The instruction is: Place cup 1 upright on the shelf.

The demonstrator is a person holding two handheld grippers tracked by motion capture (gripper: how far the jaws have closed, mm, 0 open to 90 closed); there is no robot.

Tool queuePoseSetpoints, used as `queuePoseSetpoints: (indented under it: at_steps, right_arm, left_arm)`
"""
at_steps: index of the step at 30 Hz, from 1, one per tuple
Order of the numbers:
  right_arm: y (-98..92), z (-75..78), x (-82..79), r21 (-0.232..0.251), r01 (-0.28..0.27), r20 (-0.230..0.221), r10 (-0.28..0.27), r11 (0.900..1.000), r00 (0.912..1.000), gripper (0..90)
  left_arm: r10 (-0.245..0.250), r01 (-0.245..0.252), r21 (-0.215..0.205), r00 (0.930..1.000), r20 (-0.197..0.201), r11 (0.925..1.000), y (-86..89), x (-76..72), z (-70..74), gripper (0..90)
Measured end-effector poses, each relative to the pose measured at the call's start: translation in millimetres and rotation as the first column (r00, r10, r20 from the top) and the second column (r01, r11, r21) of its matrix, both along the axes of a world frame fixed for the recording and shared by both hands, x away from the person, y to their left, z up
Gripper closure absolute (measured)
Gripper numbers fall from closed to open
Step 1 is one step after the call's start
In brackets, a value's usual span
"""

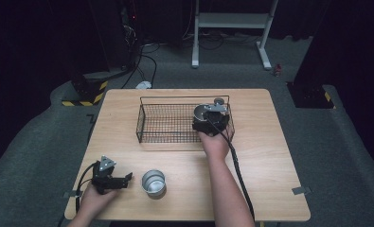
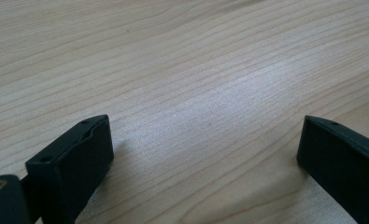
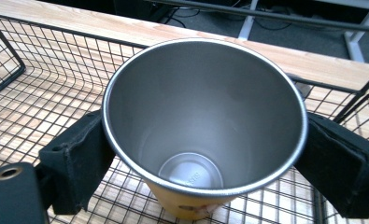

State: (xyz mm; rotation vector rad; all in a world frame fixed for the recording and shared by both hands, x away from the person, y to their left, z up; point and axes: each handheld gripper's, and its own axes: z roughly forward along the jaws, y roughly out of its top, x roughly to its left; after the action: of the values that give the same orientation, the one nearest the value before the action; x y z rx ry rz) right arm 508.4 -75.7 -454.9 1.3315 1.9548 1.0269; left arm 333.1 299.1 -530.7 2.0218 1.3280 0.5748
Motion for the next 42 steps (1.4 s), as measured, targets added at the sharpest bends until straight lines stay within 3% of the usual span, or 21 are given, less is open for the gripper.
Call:
queuePoseSetpoints:
  at_steps: [18,34,42]
  right_arm:
    - [-9.3,6.7,-20.9,-0.005,-0.003,0.033,0.003,1.000,0.9995,8.8]
    - [-28.5,8.3,-51.9,0.035,-0.022,0.068,0.020,0.999,0.9975,8.8]
    - [-31.6,6.2,-67.8,0.030,-0.045,0.084,0.042,0.999,0.9956,8.8]
  left_arm:
    - [-0.001,0.001,0.000,1.0000,-0.001,1.0000,0.0,0.0,0.0,3.9]
    - [-0.004,0.004,0.000,1.0000,0.000,1.0000,0.1,0.3,0.0,4.0]
    - [-0.005,0.005,-0.002,1.0000,0.000,1.0000,0.2,0.3,-0.1,4.0]
